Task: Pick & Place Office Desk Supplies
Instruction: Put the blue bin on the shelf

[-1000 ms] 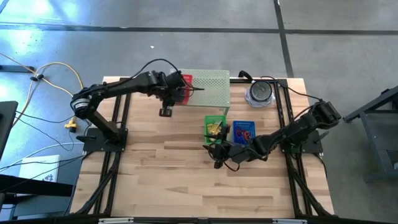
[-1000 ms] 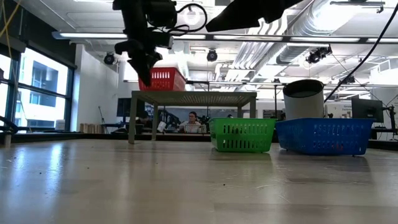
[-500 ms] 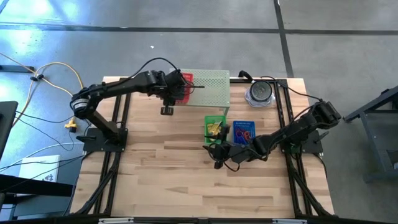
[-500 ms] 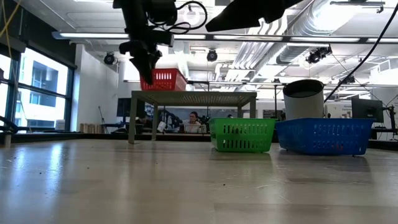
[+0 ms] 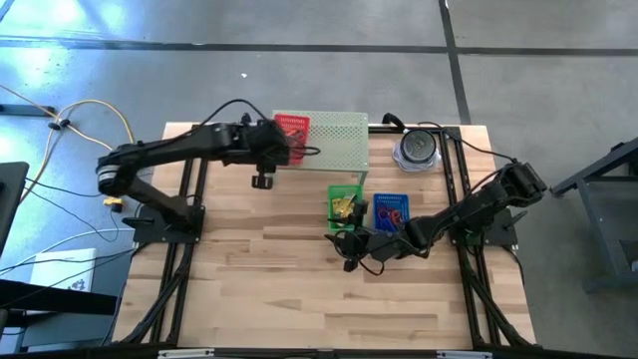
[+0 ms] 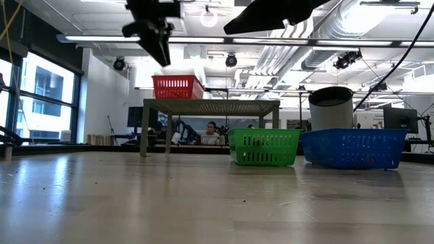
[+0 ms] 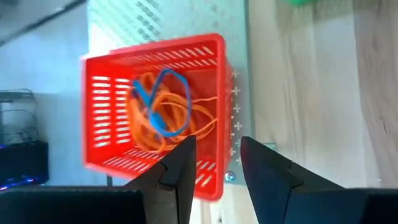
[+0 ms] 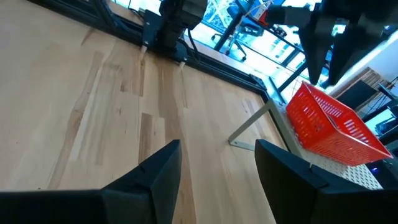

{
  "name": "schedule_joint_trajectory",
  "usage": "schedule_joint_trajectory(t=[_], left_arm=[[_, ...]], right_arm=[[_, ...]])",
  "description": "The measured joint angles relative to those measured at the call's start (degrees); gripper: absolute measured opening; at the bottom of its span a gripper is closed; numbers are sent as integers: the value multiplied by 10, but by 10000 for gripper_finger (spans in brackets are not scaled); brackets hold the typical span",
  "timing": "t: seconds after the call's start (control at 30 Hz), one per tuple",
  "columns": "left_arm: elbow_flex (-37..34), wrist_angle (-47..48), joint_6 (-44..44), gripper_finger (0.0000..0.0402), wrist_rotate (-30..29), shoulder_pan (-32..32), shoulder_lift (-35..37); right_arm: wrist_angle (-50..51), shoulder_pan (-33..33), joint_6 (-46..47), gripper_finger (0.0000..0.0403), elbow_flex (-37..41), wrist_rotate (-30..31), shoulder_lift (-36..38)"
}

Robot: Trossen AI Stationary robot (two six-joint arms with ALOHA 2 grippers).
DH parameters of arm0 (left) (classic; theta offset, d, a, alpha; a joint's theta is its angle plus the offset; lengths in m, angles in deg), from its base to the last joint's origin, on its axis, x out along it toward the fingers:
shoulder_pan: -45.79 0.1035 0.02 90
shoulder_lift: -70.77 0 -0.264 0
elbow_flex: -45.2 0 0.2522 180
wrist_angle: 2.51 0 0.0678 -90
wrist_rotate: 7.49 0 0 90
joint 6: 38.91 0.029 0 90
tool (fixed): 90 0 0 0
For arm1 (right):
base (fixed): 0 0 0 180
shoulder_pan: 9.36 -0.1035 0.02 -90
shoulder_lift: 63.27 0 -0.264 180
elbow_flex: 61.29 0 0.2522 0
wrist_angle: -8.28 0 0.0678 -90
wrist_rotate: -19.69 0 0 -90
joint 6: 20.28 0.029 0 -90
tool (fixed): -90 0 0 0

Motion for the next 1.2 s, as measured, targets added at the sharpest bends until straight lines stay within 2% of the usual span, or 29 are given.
schedule_joint_trajectory(t=[0.2,0.3,0.37,0.47,0.53,0.63,0.73,0.83,0.9,0.97,1.03,1.2], left_arm=[[0,3,-70,118,-19,-44,67],[0,6,-143,118,-12,-69,98],[0,18,-202,118,15,-82,114],[0,43,-264,118,97,-97,133],[0,56,-294,118,160,-108,138],[-1,65,-328,118,227,-131,137],[-1,61,-353,118,240,-154,126],[-1,59,-357,118,232,-167,108],[-1,59,-358,118,232,-171,97],[-1,59,-366,118,232,-176,85],[-1,57,-375,118,230,-184,70],[-2,38,-415,118,190,-189,33]], right_arm=[[-6,-33,-2,193,0,30,25],[33,-67,-1,193,0,62,63],[72,-87,16,193,0,66,92],[155,-109,96,193,0,49,138],[223,-111,190,193,0,14,166],[317,-91,347,193,0,-73,208],[397,-58,456,193,0,-201,234],[470,-37,493,193,0,-322,237],[516,-29,498,193,0,-370,237],[558,-23,498,193,0,-389,231],[590,-19,489,193,0,-382,222],[599,-18,375,193,0,-292,196]])
